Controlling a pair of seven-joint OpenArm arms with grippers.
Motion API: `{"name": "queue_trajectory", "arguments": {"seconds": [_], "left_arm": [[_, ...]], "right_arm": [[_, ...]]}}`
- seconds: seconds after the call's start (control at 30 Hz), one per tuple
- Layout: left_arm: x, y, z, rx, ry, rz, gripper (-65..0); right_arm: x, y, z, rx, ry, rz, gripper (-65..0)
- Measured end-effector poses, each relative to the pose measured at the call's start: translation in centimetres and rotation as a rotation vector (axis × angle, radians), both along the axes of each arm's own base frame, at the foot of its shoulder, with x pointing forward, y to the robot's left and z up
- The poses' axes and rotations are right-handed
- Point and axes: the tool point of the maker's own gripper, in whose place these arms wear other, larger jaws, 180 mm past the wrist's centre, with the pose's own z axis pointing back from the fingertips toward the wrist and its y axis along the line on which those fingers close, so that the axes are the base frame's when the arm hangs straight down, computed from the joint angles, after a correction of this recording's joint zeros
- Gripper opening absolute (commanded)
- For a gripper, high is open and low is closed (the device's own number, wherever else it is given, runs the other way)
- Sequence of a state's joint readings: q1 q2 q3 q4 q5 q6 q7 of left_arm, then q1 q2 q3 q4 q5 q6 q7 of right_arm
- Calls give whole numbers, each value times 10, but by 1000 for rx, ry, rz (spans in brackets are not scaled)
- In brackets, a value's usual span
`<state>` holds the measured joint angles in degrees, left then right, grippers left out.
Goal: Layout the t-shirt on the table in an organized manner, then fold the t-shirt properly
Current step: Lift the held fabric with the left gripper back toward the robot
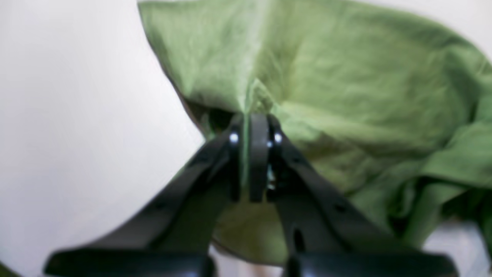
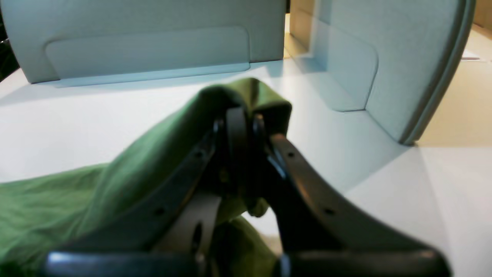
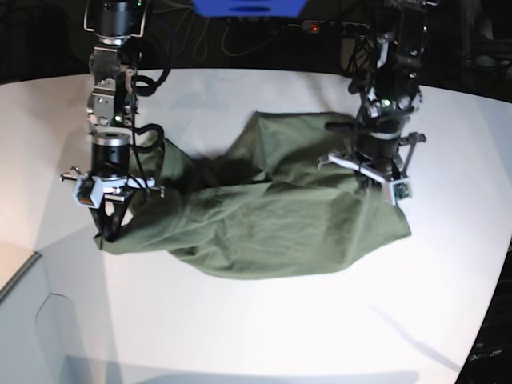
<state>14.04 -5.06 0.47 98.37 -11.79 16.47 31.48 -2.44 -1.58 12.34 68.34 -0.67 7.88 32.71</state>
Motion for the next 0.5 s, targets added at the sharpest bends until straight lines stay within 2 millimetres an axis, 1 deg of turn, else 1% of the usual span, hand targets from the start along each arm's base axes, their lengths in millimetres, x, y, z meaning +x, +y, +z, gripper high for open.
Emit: {"name": "queue_trajectory", "arguments": {"seconds": [0.07, 0.17, 0.2, 0.33, 0.5], "left_arm": [[-8, 0, -6, 0, 23, -1, -585], [-17, 6, -11, 20, 42, -7, -469], [-22, 8, -14, 25, 53, -8, -446], [-43, 10, -26, 28, 104, -2, -445], [-45, 10, -27, 32, 103, -4, -443]], "right_arm": [[-1, 0, -1, 0, 4, 0, -650], [-1, 0, -2, 0, 8, 1, -650], [-1, 0, -1, 0, 5, 0, -650], [-1, 0, -1, 0, 3, 0, -650], [-1, 0, -1, 0, 2, 0, -650]]}}
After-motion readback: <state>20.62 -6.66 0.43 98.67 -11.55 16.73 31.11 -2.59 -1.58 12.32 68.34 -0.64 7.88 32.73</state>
